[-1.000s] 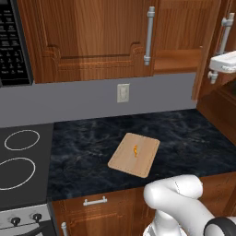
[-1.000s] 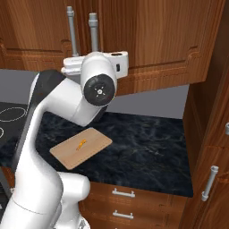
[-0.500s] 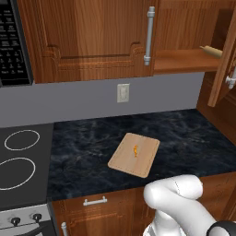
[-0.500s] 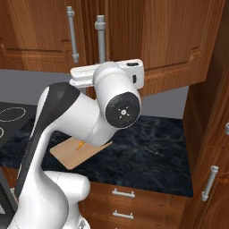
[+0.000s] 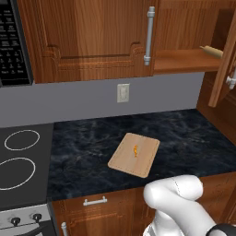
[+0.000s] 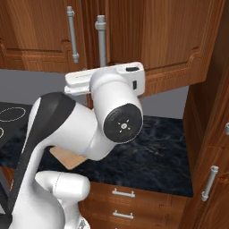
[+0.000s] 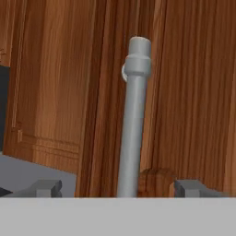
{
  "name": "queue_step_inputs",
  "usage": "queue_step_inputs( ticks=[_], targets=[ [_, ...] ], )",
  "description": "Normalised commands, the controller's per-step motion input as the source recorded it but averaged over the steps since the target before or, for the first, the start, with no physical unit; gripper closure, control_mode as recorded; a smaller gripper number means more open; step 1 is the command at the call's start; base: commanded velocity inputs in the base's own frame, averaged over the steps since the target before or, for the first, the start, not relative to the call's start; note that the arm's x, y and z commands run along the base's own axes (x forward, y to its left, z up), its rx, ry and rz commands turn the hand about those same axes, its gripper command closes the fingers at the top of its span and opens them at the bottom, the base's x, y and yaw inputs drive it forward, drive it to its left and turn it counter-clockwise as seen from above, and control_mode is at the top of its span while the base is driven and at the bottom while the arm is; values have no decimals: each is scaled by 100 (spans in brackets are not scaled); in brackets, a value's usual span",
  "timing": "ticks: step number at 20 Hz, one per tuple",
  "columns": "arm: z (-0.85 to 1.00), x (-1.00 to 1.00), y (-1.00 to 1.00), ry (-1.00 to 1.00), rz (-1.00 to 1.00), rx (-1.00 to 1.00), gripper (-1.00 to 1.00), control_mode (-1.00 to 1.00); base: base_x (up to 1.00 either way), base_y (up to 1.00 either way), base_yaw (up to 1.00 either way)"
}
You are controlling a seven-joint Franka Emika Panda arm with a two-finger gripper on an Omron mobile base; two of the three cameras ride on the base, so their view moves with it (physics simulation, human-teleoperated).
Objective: Open the cabinet, retrieve the rolling pin, and place it next to the meat on the cutting board to prepare for tenderizing.
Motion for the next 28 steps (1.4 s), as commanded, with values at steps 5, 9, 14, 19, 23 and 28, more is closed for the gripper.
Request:
queue_step_inputs(
  ticks=[5,9,14,19,23,28],
  targets=[
    [0,-100,1,-18,0,-5,-100,-100,0,0,0],
    [0,-91,30,-17,-1,-13,-100,-100,0,0,0],
    [0,-26,80,-4,-6,-23,-100,-100,0,0,0],
    [-2,5,100,-2,-13,-30,-100,-100,0,0,0],
    [0,20,92,0,-14,-29,-100,-100,0,0,0],
    [0,51,51,5,-22,-25,-100,-100,0,0,0]
  ],
)
